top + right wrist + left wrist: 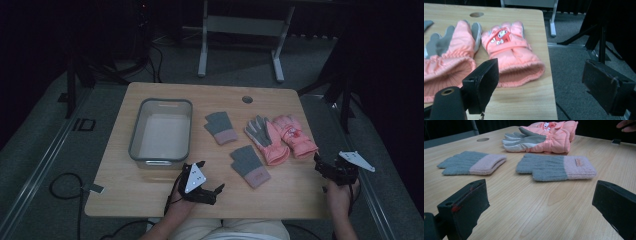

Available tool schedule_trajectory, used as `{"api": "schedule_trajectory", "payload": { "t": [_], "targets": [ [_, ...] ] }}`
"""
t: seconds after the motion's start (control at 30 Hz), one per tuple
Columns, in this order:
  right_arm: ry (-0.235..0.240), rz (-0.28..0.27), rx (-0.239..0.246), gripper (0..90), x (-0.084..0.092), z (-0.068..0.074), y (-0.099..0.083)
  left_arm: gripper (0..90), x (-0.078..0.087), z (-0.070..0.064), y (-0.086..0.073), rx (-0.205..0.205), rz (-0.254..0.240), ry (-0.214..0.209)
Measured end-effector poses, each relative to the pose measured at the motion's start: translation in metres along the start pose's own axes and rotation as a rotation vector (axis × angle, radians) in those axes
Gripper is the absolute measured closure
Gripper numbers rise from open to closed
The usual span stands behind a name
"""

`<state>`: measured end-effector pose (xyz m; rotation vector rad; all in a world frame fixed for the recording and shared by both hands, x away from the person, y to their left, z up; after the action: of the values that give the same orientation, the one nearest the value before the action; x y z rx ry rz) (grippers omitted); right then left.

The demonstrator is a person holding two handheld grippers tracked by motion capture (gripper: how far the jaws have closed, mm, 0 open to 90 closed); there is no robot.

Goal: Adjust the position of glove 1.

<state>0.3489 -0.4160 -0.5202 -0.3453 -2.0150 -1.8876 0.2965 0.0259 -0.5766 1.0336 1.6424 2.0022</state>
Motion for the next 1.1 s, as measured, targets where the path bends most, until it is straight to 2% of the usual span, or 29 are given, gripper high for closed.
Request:
{"api": "schedule_trajectory", "payload": {
  "t": [0.13, 0.27, 0.37, 0.5, 0.67, 0.87, 1.1],
  "targets": [
    [0.015, -0.022, -0.011, 14.0, 0.006, 0.001, 0.009, 0.0, 0.0, 0.0, 0.0, -0.004, 0.0, -0.001],
    [0.022, -0.051, 0.002, 13.9, 0.013, 0.006, 0.024, 0.0, 0.0, -0.001, 0.0, -0.005, -0.001, 0.0],
    [0.042, -0.071, 0.012, 13.9, 0.018, 0.01, 0.036, 0.0, 0.0, 0.0, 0.0, -0.003, -0.001, -0.001],
    [0.044, -0.116, 0.035, 13.9, 0.024, 0.015, 0.055, 0.0, 0.0, -0.001, 0.0, -0.002, -0.001, -0.003],
    [0.059, -0.158, 0.031, 13.9, 0.029, 0.02, 0.078, 0.0, 0.0, -0.001, 0.0, -0.001, -0.001, -0.004],
    [0.063, -0.177, 0.074, 13.6, 0.028, 0.031, 0.1, 0.0, 0.0, -0.001, 0.0, -0.007, 0.0, -0.003],
    [0.107, -0.196, 0.115, 13.1, 0.027, 0.049, 0.124, 0.0, 0.0, -0.001, 0.0, -0.01, 0.0, -0.003]
  ]
}}
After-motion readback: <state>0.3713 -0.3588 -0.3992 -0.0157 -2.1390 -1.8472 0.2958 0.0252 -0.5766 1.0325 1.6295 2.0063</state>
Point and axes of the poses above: each handheld gripper's, and its own axes: x roughly backward along the jaws, y roughly out of its top, z roughly to its left, the point moved 3 cm from there along -x, roughly forward along the jaws, and after that the axes turned 2 degrees about y, right-handed, at the moved point
